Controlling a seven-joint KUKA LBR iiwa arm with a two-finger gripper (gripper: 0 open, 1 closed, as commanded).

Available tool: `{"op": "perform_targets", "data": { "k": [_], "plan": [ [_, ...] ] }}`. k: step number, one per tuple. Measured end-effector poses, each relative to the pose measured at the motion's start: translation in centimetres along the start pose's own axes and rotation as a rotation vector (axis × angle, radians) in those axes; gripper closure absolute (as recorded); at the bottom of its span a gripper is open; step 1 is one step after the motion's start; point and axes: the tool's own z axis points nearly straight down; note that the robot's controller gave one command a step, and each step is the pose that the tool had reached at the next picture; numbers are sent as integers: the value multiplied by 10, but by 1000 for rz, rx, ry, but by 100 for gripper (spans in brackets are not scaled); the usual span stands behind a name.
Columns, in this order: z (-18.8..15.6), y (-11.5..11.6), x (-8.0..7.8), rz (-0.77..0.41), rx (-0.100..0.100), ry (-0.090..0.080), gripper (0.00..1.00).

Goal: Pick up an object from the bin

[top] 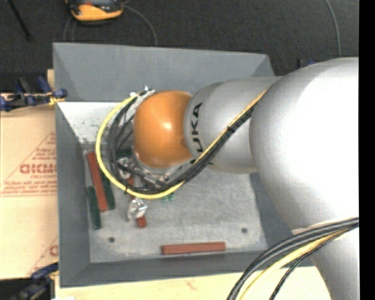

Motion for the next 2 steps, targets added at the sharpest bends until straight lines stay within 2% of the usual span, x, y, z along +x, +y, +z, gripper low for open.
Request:
{"op": "perform_targets", "data": {
  "k": [1, 2],
  "plan": [
    [-2, -56, -31, -450, -6, 21, 100],
    [-1, -56, -34, -448, -1, -2, 0]
  ]
}}
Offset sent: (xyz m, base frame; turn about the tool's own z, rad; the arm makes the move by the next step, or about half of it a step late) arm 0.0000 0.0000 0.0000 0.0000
